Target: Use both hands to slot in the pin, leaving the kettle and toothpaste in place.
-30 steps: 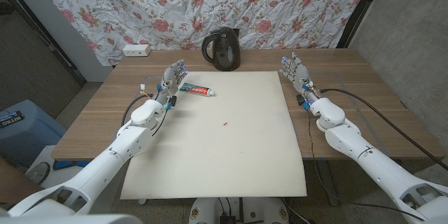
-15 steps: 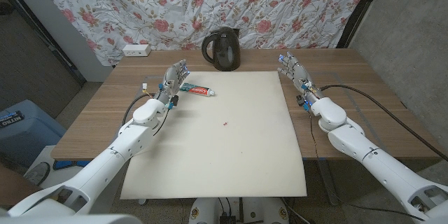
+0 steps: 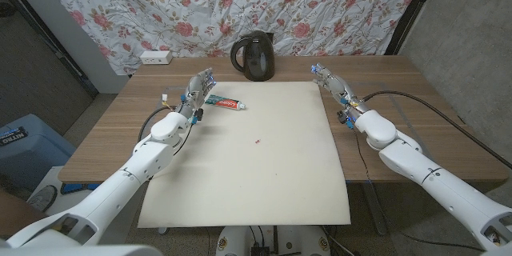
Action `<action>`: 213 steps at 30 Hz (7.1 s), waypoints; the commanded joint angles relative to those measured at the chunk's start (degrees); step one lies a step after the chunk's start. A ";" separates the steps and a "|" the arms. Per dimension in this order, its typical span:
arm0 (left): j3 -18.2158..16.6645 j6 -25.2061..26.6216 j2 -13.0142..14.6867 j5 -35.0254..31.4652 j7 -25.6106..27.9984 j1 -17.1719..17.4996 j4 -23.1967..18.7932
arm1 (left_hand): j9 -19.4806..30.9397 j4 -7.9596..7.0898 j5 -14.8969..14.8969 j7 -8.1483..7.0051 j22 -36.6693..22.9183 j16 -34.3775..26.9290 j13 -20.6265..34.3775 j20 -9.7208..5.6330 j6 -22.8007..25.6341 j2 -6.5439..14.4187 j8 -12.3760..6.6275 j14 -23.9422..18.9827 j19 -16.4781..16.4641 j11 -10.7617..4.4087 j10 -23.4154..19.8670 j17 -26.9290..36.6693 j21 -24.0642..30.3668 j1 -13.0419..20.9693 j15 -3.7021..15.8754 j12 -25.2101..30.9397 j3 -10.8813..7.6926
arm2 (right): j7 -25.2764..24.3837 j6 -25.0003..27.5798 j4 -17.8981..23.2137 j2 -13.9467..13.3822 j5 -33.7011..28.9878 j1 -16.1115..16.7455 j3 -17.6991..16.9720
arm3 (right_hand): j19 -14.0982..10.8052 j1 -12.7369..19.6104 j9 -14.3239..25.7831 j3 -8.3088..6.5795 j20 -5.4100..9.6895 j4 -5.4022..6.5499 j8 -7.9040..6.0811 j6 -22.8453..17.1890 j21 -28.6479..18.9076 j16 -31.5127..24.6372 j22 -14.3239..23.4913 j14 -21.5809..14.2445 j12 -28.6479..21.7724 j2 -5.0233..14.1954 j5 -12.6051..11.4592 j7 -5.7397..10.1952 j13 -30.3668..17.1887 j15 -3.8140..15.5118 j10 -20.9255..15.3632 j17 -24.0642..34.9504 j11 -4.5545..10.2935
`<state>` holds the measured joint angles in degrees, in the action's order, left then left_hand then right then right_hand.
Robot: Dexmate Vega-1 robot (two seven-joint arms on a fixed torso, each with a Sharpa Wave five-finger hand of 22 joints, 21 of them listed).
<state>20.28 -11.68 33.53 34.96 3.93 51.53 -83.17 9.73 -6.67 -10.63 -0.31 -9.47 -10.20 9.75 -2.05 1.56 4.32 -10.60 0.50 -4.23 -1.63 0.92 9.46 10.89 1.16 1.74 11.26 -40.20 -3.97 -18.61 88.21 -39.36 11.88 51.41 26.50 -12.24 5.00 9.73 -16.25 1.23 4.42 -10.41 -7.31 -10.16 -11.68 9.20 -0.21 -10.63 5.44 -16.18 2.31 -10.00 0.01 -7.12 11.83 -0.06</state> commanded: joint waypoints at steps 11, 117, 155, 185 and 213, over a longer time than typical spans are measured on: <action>-0.66 0.34 0.88 0.98 -0.65 1.06 0.06 | 0.18 0.59 -0.39 -0.07 -0.23 -0.15 0.21 -0.73 0.74 3.99 -0.12 -0.62 -0.67 -0.12 -0.34 0.13 0.31 0.42 0.33 0.09 -0.10 | -4.28 5.37 9.37 -4.53 -17.53 0.66 3.26 | 0.80 1.86 0.14 -0.80 0.53 -1.70 -0.20 -0.34 0.00 0.17 0.28 0.12 0.09 0.11 0.23 1.03 -0.26 0.77 0.48 -0.20 0.36; -2.58 -6.39 1.55 3.02 -7.24 1.14 6.21 | 0.23 0.99 -0.28 -0.18 -0.25 0.01 0.24 -0.58 1.82 4.34 0.07 -1.50 -1.33 0.07 -1.35 0.19 0.14 0.36 0.11 -0.24 -0.83 | 30.78 26.11 37.34 -7.41 -63.62 -5.05 15.19 | 2.08 33.82 1.42 -11.21 -7.29 -15.05 -5.07 -4.77 -0.80 -0.55 0.41 3.79 -0.11 -7.38 3.43 9.97 -0.76 -5.68 10.95 -0.01 -0.58; -1.72 -8.37 -0.32 1.87 -6.16 1.06 8.61 | 0.22 0.67 -0.27 -0.21 -0.27 0.03 0.27 -0.32 2.71 4.61 0.01 -1.67 -1.56 -0.16 -2.02 0.25 0.12 0.24 0.14 -0.20 -1.17 | 41.45 26.38 35.53 -1.36 -78.44 -6.26 20.10 | 0.25 39.40 2.16 -12.14 -6.78 -14.99 -8.29 -12.25 -0.96 -0.95 0.41 2.74 -0.79 -8.11 4.39 10.13 -0.80 -5.90 8.49 0.23 -0.18; -1.81 -9.00 0.55 1.98 -7.25 2.18 8.81 | 0.24 0.40 -0.25 -0.32 -0.28 0.05 0.29 -0.16 2.71 4.57 0.13 -1.66 -1.61 -0.18 -2.00 0.28 0.09 0.11 -0.07 -0.30 -1.32 | 40.15 24.77 32.50 1.70 -82.26 -6.49 22.69 | -0.02 41.21 2.38 -12.30 -6.84 -14.60 -9.49 -15.07 -0.84 -1.03 0.42 2.67 -0.57 -8.19 4.79 10.19 -0.84 -6.08 8.68 0.46 -0.24; -1.89 -8.41 0.46 2.91 -7.88 2.49 9.23 | 0.26 0.03 -0.24 -0.38 -0.28 0.03 0.30 0.00 2.99 4.50 0.10 -1.69 -1.62 -0.24 -2.02 0.31 0.06 -0.08 -0.09 -0.35 -1.33 | 35.09 20.53 28.72 1.07 -83.33 -7.97 23.98 | -1.98 41.06 2.69 -11.37 -5.86 -13.92 -11.07 -18.50 -1.18 -1.65 0.42 1.49 -0.82 -8.42 5.50 10.28 -0.86 -5.27 7.29 0.94 0.64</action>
<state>18.46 -20.53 34.13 37.26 -3.56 54.09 -74.58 9.73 -6.38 -10.62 -0.61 -9.46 -10.20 9.73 -2.36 3.90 4.31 -10.59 -0.82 -5.35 -1.84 -0.91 9.46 10.88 1.16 1.64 11.03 -41.45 32.25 2.63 118.09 -38.47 -70.80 43.77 49.87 -13.61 45.62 12.14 -27.67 -4.81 -9.53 -21.20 -24.98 -10.83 -12.80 9.45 1.51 -11.25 -2.78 -10.81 12.60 -10.53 -5.41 0.50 12.67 0.62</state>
